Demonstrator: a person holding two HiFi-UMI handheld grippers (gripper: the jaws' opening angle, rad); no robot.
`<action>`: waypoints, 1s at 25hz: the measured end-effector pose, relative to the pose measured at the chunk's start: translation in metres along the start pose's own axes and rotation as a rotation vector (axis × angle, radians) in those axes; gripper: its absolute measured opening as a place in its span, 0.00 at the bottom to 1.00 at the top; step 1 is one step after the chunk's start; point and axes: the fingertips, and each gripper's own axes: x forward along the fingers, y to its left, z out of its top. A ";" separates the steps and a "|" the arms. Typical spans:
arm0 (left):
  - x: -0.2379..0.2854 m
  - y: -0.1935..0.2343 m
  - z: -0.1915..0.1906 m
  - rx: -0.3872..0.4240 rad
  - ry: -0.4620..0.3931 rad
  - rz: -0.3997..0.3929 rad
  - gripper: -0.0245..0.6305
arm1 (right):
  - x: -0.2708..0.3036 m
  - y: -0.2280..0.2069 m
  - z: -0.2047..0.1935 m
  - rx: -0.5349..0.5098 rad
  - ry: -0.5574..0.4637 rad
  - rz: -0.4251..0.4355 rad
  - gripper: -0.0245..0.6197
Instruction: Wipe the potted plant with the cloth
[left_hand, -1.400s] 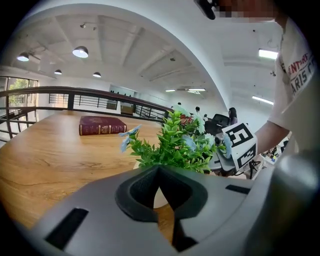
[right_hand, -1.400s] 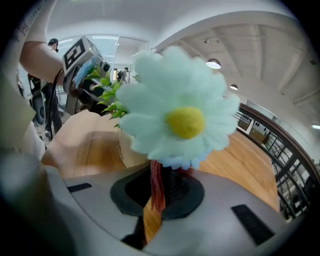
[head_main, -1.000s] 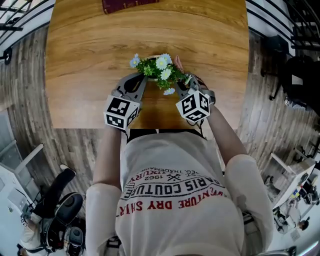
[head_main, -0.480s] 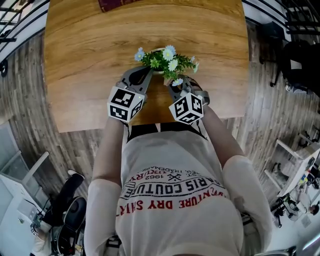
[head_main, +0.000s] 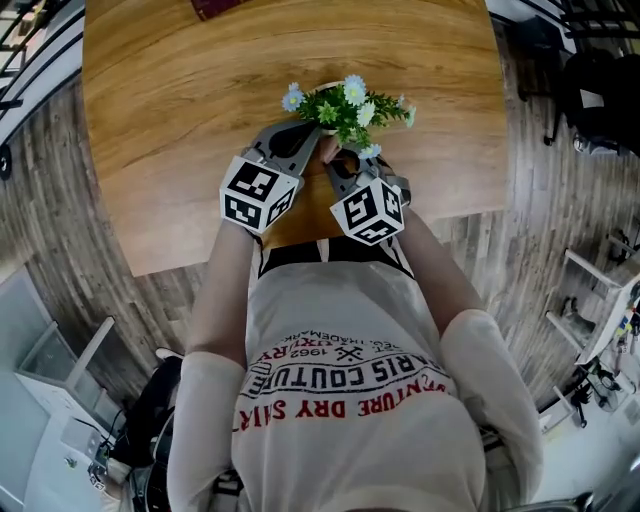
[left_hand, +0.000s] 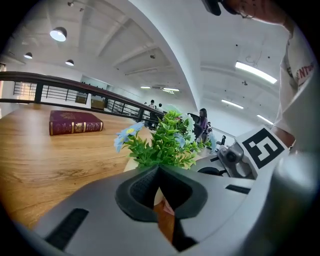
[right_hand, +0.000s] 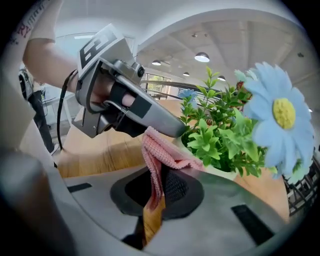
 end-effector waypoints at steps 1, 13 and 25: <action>0.000 0.000 0.000 0.009 0.003 -0.006 0.06 | 0.000 0.001 0.001 0.028 -0.004 -0.007 0.10; 0.001 0.001 -0.003 0.039 0.027 -0.043 0.06 | -0.055 -0.014 -0.035 0.203 0.050 -0.150 0.10; 0.003 0.000 -0.006 0.031 0.067 0.067 0.06 | -0.084 -0.124 -0.066 0.154 0.075 -0.189 0.10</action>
